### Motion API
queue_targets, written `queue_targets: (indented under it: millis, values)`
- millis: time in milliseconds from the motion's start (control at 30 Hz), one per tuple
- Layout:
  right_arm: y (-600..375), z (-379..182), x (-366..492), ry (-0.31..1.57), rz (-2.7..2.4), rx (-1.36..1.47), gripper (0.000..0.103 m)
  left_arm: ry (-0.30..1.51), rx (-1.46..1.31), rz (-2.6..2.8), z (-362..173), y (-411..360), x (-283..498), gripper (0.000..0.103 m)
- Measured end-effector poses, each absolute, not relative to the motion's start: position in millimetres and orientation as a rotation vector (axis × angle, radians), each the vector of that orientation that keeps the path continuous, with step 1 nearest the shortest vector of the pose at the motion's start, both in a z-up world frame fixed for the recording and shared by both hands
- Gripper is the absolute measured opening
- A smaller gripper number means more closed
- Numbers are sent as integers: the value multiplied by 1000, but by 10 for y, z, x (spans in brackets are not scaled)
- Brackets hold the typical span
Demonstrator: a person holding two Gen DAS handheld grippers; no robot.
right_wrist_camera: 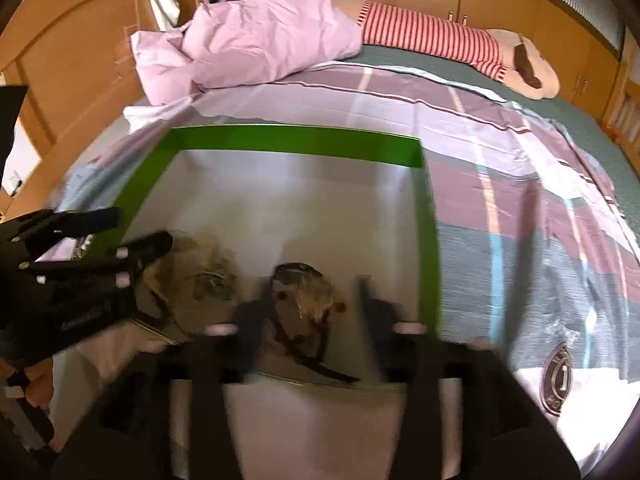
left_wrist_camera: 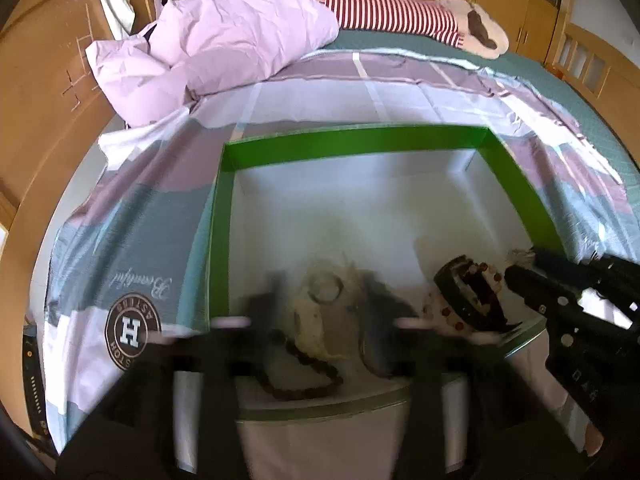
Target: Organize jewelry
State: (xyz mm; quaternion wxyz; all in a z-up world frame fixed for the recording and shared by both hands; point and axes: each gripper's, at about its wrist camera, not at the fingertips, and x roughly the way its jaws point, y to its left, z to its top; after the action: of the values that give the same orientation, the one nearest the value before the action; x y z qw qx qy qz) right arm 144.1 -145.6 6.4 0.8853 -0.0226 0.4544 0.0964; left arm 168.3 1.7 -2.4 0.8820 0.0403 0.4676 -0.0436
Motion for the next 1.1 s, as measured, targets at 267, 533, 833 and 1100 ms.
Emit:
queue_targets:
  millis: [267, 533, 833, 1100]
  values:
    - [-1598, 263, 1206, 843, 132, 6, 94, 906, 106, -79, 108, -10, 1495, 87]
    - [-1608, 313, 1166, 837, 109, 8, 99, 888, 99, -70, 191, -21, 1381, 96]
    - [-1576, 286, 1175, 849, 109, 0, 99, 908, 72, -67, 162, 28, 1398, 97]
    - [-1572, 264, 1192, 852, 105, 4, 99, 920, 64, -64, 148, 29, 1403, 98]
